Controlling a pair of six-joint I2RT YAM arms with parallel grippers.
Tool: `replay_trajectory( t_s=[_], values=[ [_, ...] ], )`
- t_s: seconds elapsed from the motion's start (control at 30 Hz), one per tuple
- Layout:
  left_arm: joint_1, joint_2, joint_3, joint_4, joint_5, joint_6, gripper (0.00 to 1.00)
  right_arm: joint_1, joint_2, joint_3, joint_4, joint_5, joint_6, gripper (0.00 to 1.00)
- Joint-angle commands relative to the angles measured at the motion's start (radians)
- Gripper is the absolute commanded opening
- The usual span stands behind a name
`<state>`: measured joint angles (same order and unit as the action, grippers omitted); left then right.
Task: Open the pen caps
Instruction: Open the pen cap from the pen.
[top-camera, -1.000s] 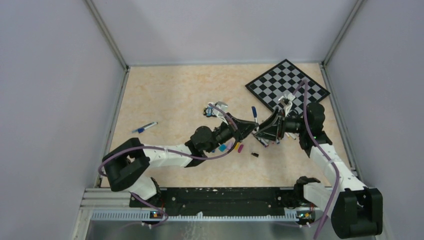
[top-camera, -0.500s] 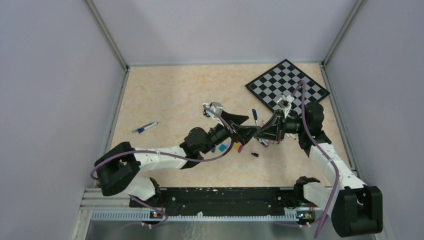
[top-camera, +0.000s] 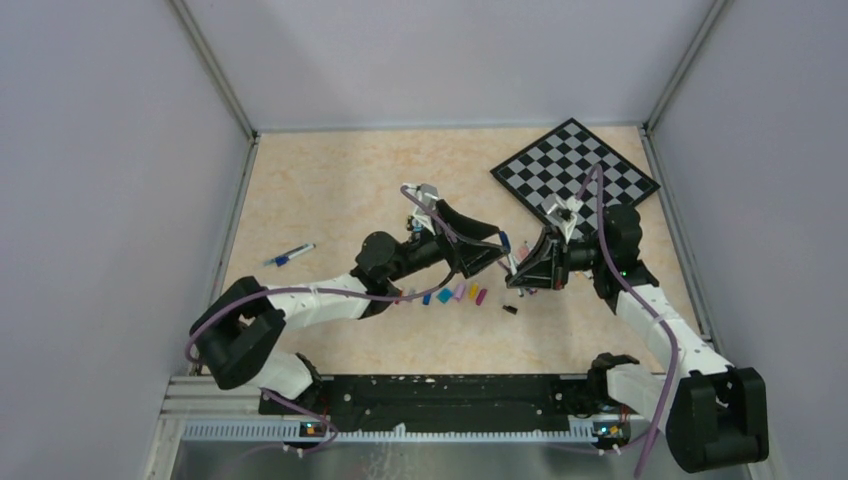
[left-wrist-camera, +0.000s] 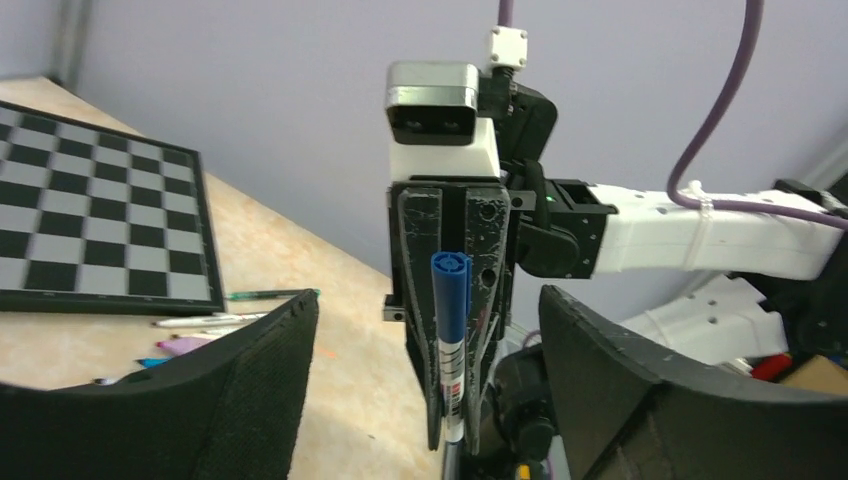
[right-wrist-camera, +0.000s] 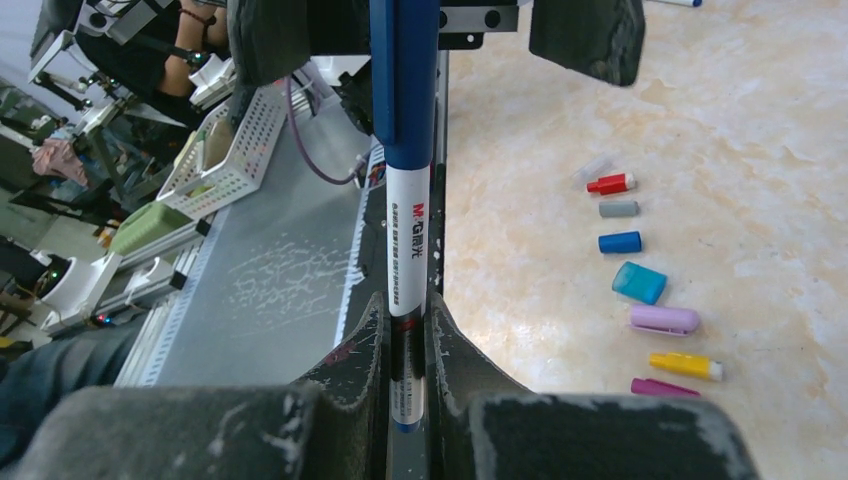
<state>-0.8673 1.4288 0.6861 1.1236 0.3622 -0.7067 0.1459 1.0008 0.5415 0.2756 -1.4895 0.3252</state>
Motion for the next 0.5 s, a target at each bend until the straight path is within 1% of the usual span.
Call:
replay_trajectory(
  t_s=[0.0, 0.1, 0.13, 0.17, 0.3, 0.4, 0.43, 0.47],
  values=[
    [-0.003, 0.068, 0.065, 0.137, 0.113, -0.064, 0.76, 0.023, 0.010, 0.029, 0.008, -0.033, -0.036, 0.00],
    [-0.004, 0.109, 0.082, 0.186, 0.133, -0.104, 0.66, 0.024, 0.014, 0.028, 0.004, -0.028, -0.038, 0.00],
    [-0.004, 0.118, 0.089, 0.196, 0.139, -0.111, 0.61, 0.024, 0.016, 0.028, 0.002, -0.026, -0.039, 0.00],
    [-0.004, 0.127, 0.093, 0.203, 0.145, -0.121, 0.55, 0.025, 0.017, 0.029, 0.001, -0.025, -0.041, 0.00],
    [-0.005, 0.140, 0.104, 0.217, 0.158, -0.133, 0.25, 0.025, 0.024, 0.030, -0.002, -0.024, -0.044, 0.00],
    [-0.004, 0.143, 0.107, 0.234, 0.165, -0.136, 0.04, 0.027, 0.031, 0.029, -0.004, -0.025, -0.044, 0.00],
    [-0.004, 0.141, 0.109, 0.235, 0.166, -0.134, 0.00, 0.027, 0.034, 0.030, -0.004, -0.028, -0.045, 0.00],
    [-0.002, 0.135, 0.110, 0.235, 0.162, -0.128, 0.00, 0.027, 0.037, 0.029, -0.006, -0.031, -0.048, 0.00]
  ],
)
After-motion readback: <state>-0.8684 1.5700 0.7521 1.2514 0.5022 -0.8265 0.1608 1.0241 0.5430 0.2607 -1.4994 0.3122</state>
